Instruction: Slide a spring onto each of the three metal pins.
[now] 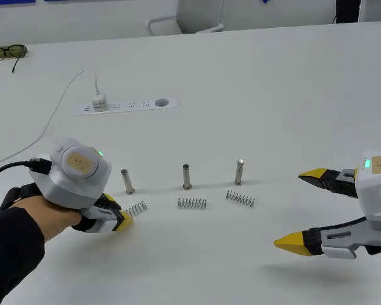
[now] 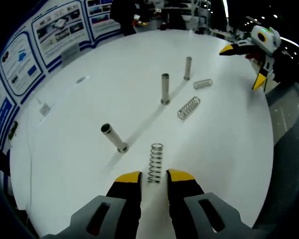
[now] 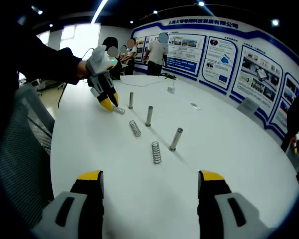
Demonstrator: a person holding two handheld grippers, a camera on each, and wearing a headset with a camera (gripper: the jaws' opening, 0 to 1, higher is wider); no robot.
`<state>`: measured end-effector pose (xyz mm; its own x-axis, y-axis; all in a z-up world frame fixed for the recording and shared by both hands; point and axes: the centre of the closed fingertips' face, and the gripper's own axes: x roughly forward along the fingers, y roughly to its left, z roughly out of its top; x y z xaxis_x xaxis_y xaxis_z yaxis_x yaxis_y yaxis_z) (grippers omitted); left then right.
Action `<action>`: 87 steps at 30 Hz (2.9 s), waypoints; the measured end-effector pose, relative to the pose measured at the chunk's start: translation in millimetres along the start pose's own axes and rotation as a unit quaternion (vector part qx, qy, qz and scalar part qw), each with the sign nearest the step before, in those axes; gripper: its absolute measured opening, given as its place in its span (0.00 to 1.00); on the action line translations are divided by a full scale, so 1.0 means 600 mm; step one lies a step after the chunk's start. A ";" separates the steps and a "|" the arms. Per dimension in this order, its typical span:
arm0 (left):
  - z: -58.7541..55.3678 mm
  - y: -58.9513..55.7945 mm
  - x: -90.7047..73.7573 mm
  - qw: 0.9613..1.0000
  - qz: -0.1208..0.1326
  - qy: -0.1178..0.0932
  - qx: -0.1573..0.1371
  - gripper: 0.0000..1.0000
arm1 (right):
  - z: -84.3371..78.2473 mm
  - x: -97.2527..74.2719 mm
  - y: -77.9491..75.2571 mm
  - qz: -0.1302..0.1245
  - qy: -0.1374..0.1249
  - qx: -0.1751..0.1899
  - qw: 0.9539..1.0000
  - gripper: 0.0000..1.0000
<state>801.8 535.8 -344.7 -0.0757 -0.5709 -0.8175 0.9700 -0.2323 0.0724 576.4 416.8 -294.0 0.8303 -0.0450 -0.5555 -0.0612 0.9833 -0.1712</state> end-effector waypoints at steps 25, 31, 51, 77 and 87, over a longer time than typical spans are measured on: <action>0.007 -0.027 -0.004 0.999 -0.017 -0.020 0.018 0.10 | 0.022 0.002 0.011 0.007 -0.008 -0.004 1.000 0.77; 0.027 -0.054 -0.011 0.998 -0.039 -0.042 0.036 0.10 | 0.034 0.001 0.017 0.015 -0.012 0.003 1.000 0.68; 0.072 -0.128 -0.020 0.985 -0.098 -0.096 0.100 0.10 | 0.076 0.025 0.076 0.097 -0.021 0.006 0.995 0.40; 0.131 -0.205 -0.062 0.962 -0.142 -0.169 0.163 0.10 | 0.139 0.076 0.140 0.181 -0.047 -0.010 0.982 0.25; 0.146 -0.221 -0.073 0.953 -0.150 -0.190 0.181 0.10 | 0.145 0.071 0.148 0.193 -0.054 0.000 0.980 0.18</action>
<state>656.0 523.0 -268.4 -0.4820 -0.6647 -0.5708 0.7540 -0.6466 0.1162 654.6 517.7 -262.2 0.7987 0.3494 -0.4899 -0.3828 0.9232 0.0342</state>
